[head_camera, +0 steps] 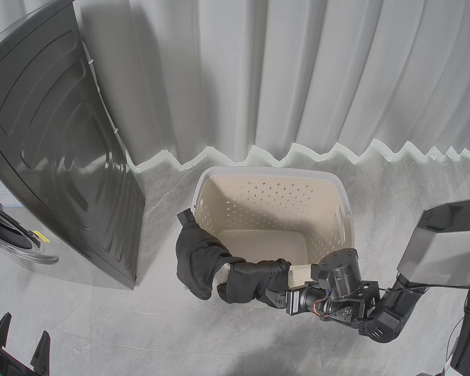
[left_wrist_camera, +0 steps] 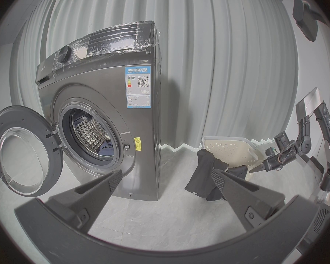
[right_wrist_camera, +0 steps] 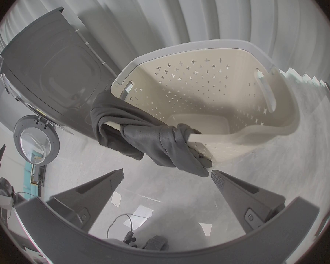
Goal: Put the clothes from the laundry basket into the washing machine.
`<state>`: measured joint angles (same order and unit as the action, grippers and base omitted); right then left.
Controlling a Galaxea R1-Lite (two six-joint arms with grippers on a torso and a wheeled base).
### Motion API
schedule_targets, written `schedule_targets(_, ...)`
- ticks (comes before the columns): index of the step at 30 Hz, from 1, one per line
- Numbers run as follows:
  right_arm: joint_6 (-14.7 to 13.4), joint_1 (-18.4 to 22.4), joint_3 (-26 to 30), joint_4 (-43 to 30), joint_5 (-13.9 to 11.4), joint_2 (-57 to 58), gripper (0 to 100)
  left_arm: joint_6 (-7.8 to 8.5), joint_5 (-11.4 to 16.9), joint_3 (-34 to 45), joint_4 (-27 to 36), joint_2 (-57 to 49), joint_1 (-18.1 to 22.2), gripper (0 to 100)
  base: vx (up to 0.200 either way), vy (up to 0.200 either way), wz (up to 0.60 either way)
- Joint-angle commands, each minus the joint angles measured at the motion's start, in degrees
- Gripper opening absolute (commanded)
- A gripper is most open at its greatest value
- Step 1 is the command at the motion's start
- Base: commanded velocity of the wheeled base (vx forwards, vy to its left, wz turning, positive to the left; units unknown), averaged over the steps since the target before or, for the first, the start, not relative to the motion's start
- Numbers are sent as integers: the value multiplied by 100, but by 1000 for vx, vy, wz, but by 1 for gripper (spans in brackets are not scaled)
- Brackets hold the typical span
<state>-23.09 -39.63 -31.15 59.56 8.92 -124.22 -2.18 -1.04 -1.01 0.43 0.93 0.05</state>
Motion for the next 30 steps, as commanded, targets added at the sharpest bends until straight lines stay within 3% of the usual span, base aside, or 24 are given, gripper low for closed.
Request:
schedule_targets(1,6,17,-331,196,4,-559,100,-2,-2,92,1,-93,4,100,0,0,0)
schedule_targets(7,-29,-18,-709,442,4,-902,100,-2,-2,92,1,-93,4,100,0,0,0)
schedule_targets(30,-29,43,-1851,231,-31,-1517,100,-2,-2,92,1,-93,4,100,0,0,0)
